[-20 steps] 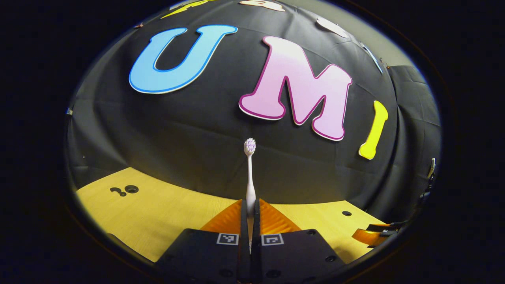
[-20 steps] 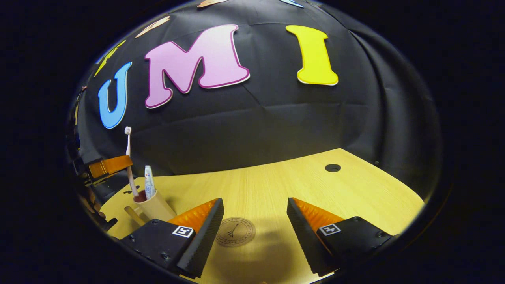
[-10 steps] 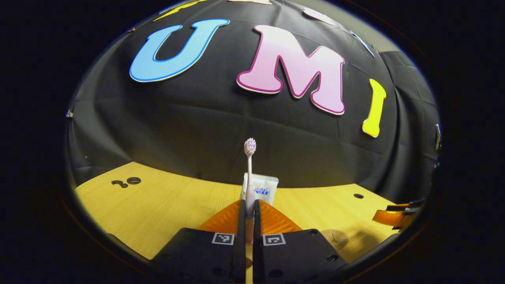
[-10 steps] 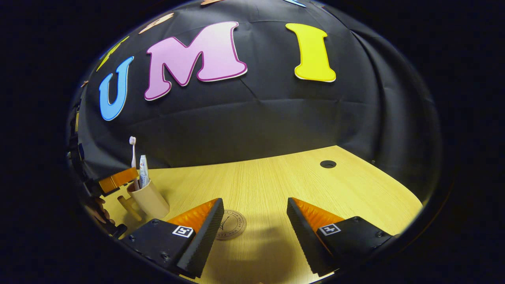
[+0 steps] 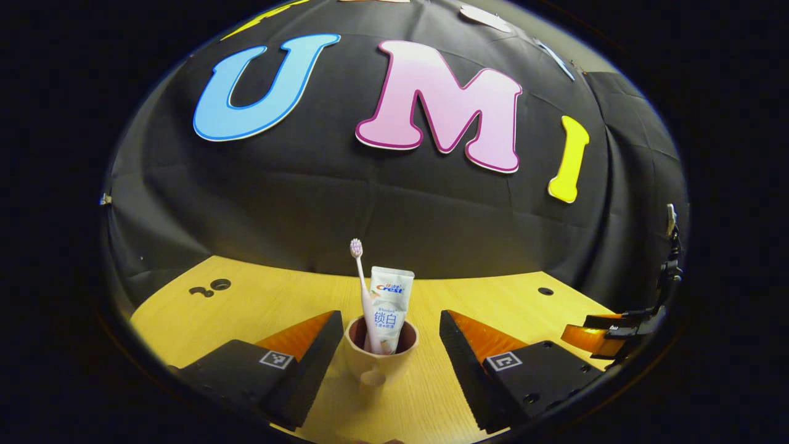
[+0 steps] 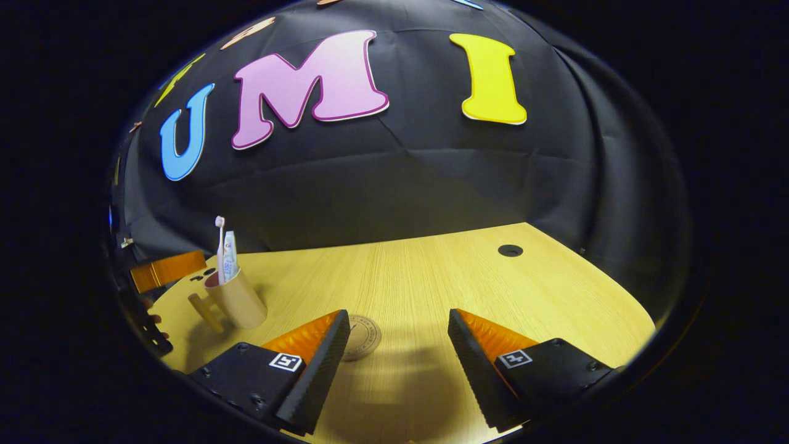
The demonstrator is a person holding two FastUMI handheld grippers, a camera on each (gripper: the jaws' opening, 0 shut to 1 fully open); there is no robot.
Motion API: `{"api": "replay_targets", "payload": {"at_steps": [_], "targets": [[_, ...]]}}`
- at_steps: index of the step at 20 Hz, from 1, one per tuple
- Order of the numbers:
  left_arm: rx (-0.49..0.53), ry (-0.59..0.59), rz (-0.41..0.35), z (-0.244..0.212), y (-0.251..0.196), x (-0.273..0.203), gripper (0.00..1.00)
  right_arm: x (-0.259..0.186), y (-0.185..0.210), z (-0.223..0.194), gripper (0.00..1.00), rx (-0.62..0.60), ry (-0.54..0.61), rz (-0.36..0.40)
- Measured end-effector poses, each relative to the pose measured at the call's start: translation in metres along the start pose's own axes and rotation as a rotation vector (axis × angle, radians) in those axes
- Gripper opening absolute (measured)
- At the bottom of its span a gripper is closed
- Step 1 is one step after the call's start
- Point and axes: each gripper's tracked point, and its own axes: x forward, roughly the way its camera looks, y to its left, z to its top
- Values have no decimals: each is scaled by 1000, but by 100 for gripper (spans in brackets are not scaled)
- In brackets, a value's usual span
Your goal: Put the toothbrush and toothpaste on the desktop into the cup, then pick up the cup and place it on the coaster on the desktop.
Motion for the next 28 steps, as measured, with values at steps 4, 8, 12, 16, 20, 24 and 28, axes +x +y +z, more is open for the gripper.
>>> {"api": "replay_targets", "payload": {"at_steps": [4,8,12,16,20,24,28], "targets": [[-5,116,-21,7,12,-5,98,-16,-5,2,98,-42,17,24],[27,292,-70,3,18,4,98,-31,-13,6,98,-72,36,44],[94,492,-77,-18,18,4,98,-42,-26,6,98,-52,69,43],[126,671,-94,-53,10,3,98,-49,-38,13,98,-26,64,38],[116,809,-37,-85,20,9,98,-51,-54,6,98,-21,74,18],[79,913,-52,-110,12,17,97,-55,-72,-8,98,34,108,-20],[103,947,-42,-119,11,32,79,-64,-81,-19,98,29,140,-30]]}}
